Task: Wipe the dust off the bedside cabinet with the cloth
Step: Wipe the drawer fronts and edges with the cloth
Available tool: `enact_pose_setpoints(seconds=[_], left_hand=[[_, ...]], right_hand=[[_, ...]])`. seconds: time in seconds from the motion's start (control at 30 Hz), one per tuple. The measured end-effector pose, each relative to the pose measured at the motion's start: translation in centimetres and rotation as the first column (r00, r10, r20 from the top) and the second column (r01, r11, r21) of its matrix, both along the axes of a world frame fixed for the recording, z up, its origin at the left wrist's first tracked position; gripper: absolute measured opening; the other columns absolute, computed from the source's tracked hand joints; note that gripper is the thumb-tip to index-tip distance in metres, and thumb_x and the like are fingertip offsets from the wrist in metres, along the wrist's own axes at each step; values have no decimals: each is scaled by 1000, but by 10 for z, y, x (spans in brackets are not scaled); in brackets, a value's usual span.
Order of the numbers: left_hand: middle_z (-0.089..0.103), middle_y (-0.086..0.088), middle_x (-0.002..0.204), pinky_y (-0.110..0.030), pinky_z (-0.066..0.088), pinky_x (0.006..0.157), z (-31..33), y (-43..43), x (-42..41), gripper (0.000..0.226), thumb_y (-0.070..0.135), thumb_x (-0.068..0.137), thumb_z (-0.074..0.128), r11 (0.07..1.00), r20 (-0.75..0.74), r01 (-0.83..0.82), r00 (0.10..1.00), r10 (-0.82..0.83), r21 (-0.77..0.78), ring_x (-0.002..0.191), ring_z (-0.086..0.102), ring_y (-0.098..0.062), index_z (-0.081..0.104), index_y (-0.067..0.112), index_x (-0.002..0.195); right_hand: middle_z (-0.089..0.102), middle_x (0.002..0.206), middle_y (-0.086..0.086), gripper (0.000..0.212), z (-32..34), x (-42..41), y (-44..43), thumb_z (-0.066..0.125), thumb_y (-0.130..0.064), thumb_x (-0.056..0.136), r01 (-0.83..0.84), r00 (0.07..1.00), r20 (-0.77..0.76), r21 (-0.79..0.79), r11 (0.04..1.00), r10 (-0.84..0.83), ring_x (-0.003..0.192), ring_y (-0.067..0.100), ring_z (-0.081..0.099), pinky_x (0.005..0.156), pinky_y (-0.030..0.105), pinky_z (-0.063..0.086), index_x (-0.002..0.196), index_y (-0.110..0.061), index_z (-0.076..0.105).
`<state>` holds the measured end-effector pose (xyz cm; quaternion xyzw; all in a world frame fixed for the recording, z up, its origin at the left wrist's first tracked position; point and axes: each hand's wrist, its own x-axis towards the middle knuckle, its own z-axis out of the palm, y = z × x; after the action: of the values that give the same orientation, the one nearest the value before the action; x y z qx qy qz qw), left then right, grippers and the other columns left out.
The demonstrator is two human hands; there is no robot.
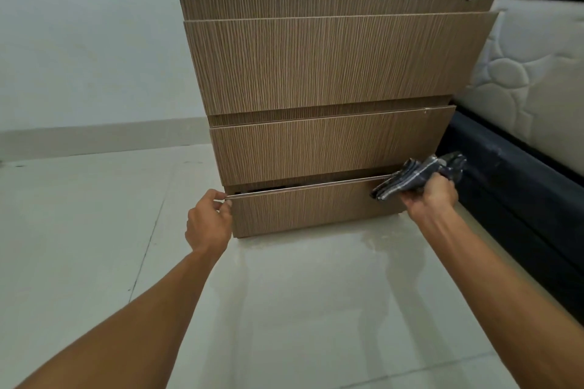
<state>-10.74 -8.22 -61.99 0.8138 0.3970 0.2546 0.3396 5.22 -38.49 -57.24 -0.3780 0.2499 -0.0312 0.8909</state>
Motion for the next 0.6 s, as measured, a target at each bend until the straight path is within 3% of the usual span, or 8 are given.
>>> enact_pose_setpoints(seconds=[0.13, 0.3, 0.43, 0.6], left_hand=[[72, -7, 103, -38, 49, 74, 3, 3, 8, 12, 23, 96, 58, 1000, -12, -8, 1000, 8, -2, 91, 64, -30, 63, 17, 105], [72, -8, 102, -41, 52, 78, 0, 5, 13, 13, 22, 96, 59, 1000, -15, -19, 1000, 20, 21, 90, 65, -32, 63, 16, 107], [72, -9, 103, -39, 50, 75, -1, 5, 15, 16, 22, 96, 59, 999, -17, -25, 1000, 25, 31, 91, 65, -31, 62, 15, 109], [72, -9, 103, -37, 47, 74, -3, 6, 13, 17, 23, 96, 58, 999, -26, -24, 999, 25, 33, 91, 64, -31, 62, 14, 110]], right_hand=[[67, 116, 13, 35, -7, -1, -3, 45, -12, 99, -74, 997, 6, -5, 997, 74, 98, 30, 67, 72, 52, 57, 133, -16, 52], [66, 118, 16, 32, -9, -9, 5, 44, -16, 100, -130, 991, 35, 7, 992, 130, 104, 33, 65, 77, 52, 57, 130, -10, 56], [66, 122, 16, 34, -14, -12, 11, 46, -17, 98, -169, 985, 26, -12, 986, 169, 104, 31, 66, 66, 45, 60, 129, -8, 58], [67, 120, 14, 33, -14, -16, 16, 45, -16, 99, -203, 978, 34, -34, 979, 205, 105, 30, 66, 76, 46, 59, 127, -8, 61]])
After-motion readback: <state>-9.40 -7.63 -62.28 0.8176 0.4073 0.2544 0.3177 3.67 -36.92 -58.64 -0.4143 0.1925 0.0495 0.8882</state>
